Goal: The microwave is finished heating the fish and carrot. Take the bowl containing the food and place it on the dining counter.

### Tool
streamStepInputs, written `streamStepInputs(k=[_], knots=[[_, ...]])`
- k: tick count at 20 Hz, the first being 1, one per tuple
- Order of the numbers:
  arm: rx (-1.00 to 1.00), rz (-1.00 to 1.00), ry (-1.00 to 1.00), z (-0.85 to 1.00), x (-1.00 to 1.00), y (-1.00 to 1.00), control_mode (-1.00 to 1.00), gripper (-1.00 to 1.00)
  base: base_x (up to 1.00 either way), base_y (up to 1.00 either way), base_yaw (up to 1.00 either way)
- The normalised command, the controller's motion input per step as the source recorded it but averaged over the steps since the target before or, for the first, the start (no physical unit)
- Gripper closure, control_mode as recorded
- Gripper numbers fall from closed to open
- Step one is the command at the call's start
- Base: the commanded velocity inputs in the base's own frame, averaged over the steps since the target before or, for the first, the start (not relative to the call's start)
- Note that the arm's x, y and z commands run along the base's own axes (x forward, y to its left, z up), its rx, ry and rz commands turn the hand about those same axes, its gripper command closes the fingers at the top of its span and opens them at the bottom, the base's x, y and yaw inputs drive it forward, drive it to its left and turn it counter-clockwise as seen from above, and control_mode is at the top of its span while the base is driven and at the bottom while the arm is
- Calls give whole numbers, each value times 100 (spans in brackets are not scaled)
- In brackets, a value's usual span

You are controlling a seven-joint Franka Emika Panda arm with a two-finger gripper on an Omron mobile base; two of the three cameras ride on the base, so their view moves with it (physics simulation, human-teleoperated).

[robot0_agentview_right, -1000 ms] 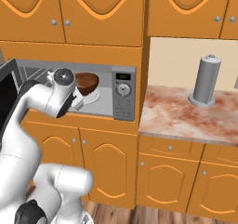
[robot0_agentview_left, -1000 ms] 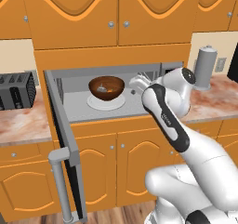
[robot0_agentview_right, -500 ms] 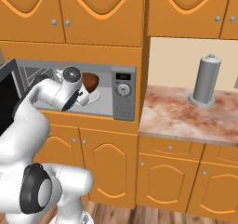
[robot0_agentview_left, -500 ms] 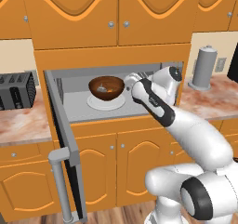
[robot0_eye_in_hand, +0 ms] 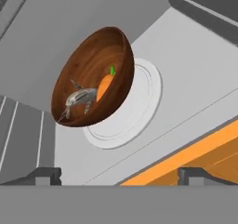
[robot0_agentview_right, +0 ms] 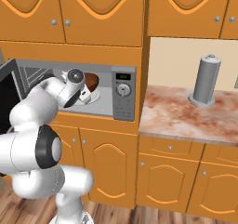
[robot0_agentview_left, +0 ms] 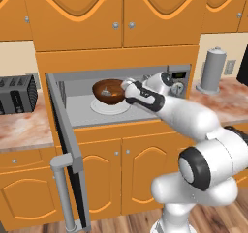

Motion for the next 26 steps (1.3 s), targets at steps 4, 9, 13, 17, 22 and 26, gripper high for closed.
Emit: streamStepInputs(k=[4,9,13,17,22,26], knots=[[0,-3,0,-8,63,11,-100,-100,0,0,0],[0,-4,0,-16,58,10,-100,-100,0,0,0],[0,-4,0,-24,59,15,-100,-100,0,0,0],[-1,-3,0,-30,56,15,-100,-100,0,0,0],[0,-3,0,-11,62,15,-100,-100,0,0,0],[0,-3,0,-13,60,12,-100,-100,0,0,0]])
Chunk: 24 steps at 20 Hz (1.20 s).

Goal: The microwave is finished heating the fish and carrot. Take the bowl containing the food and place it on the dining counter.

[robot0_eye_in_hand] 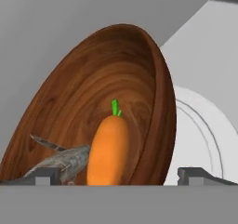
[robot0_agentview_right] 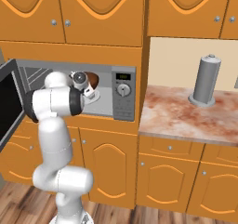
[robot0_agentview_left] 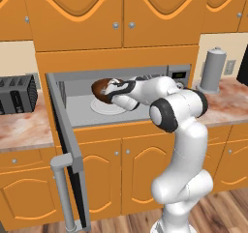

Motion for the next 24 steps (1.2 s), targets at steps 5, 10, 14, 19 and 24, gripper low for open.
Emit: streamStepInputs(k=[5,10,14,19,24], knots=[[0,0,0,-30,41,7,-100,-100,0,0,0],[0,0,2,-11,1,0,-100,100,0,0,0],[0,0,0,0,-3,0,-100,100,0,0,0],[0,0,0,0,-33,0,-100,100,0,0,0],[0,0,-4,0,-70,-8,-100,100,0,0,0]])
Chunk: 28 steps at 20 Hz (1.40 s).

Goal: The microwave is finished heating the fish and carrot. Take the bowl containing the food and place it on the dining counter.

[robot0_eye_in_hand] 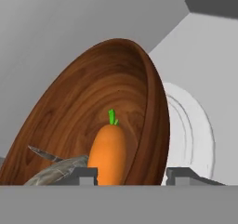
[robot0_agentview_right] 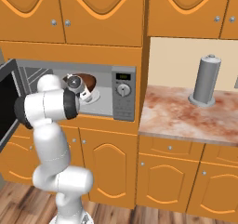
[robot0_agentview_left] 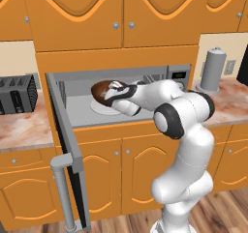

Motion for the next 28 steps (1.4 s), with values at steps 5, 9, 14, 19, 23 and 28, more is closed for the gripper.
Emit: streamStepInputs(k=[5,9,14,19,23,28], knots=[[3,0,-12,6,-76,-14,-100,100,0,0,0],[2,-1,-11,20,-98,-13,-100,100,0,0,0],[1,-6,-1,45,-100,-18,-100,100,0,0,0],[0,-5,15,96,-100,-23,-100,100,0,0,0],[-7,0,30,100,-100,-30,-100,100,0,0,0],[-8,0,42,100,-100,-26,-100,100,0,0,0]])
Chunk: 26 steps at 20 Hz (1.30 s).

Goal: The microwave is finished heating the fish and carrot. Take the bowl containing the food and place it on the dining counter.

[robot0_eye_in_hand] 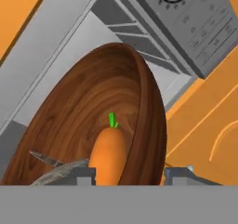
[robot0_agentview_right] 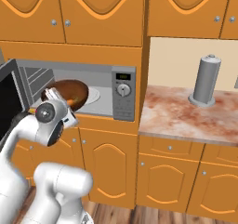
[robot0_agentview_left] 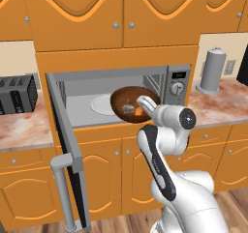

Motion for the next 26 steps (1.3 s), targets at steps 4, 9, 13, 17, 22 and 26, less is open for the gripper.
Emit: streamStepInputs(k=[4,9,13,17,22,26], knots=[[-14,0,54,88,-88,-16,-100,100,0,0,0],[-1,0,8,6,-10,-3,-100,100,0,0,0],[0,0,0,0,0,0,-100,100,0,0,0],[0,0,0,0,0,0,-100,100,0,0,0],[0,0,0,0,0,0,-100,100,0,0,0],[0,0,0,0,-4,-3,100,100,-37,-26,-1]])
